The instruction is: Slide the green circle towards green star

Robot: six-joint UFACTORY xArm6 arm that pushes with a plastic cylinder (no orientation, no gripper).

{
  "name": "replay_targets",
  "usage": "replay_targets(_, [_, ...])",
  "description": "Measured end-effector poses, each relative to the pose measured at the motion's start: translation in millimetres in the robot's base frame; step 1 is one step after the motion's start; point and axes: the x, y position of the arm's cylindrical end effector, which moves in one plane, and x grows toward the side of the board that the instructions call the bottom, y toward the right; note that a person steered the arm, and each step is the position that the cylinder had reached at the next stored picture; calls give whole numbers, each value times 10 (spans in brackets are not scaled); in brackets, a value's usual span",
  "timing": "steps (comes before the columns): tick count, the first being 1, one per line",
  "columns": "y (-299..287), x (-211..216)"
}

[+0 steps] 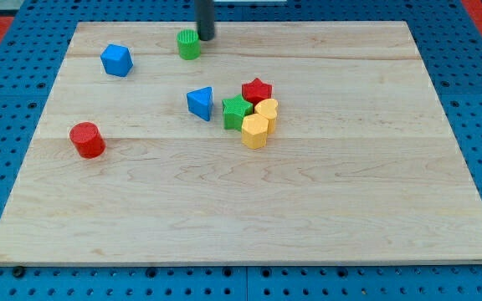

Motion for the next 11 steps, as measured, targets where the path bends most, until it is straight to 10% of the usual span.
replay_targets(11, [581,725])
